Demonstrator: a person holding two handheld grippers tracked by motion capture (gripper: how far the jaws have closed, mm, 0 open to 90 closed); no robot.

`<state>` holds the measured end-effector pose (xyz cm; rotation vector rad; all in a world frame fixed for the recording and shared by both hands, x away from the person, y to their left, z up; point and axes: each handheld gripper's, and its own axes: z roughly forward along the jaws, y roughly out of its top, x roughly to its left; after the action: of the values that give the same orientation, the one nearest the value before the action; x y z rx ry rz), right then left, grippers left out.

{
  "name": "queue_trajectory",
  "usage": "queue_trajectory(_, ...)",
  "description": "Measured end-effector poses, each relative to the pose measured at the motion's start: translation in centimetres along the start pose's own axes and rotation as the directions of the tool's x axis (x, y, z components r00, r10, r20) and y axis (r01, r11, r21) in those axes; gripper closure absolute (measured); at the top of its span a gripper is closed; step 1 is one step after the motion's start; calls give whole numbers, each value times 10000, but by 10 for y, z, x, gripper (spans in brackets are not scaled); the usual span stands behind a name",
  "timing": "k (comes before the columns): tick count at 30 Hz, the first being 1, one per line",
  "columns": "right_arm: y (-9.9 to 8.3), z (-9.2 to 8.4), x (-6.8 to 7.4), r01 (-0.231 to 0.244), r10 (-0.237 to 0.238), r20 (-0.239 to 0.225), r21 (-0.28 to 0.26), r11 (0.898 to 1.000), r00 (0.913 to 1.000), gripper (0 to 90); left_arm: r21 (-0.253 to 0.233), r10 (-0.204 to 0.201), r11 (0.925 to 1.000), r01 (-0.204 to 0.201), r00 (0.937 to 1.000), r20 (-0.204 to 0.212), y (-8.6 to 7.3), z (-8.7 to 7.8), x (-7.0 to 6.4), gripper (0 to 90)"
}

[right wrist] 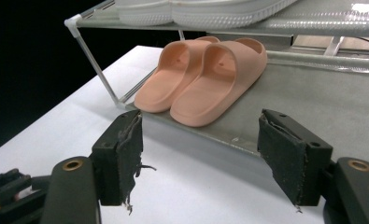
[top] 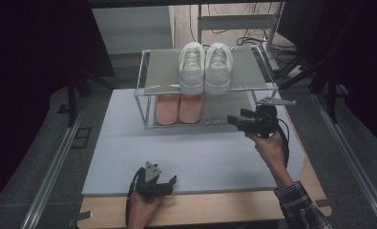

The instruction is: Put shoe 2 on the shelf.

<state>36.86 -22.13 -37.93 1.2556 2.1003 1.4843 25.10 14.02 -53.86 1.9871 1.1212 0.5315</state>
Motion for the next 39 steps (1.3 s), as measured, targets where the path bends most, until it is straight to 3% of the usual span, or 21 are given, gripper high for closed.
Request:
queue_trajectory(10, -15, -7, 0, 242, -242, 3, 374, 9990, 9997, 267, 1, 4, 10000, -4, 10000, -3, 0, 0, 0, 149)
queue_trajectory(26, -45, -17, -1, 999, -1035, 317, 1002, 9899, 9941, 140, -26, -22, 10000, 22, 10000, -12, 0, 0, 0, 149)
queue_trajectory(34, -65, -22, 1, 1818, -1888, 505, 1183, 9762, 9807, 113, -26, -21, 10000, 21, 10000, -23, 0, 0, 0, 149)
queue_trajectory(39, -77, -22, -1, 1873, -1939, 386, 1339, 9731, 9803, 106, -4, 7, 10000, -7, 10000, -11, 0, 0, 0, 149)
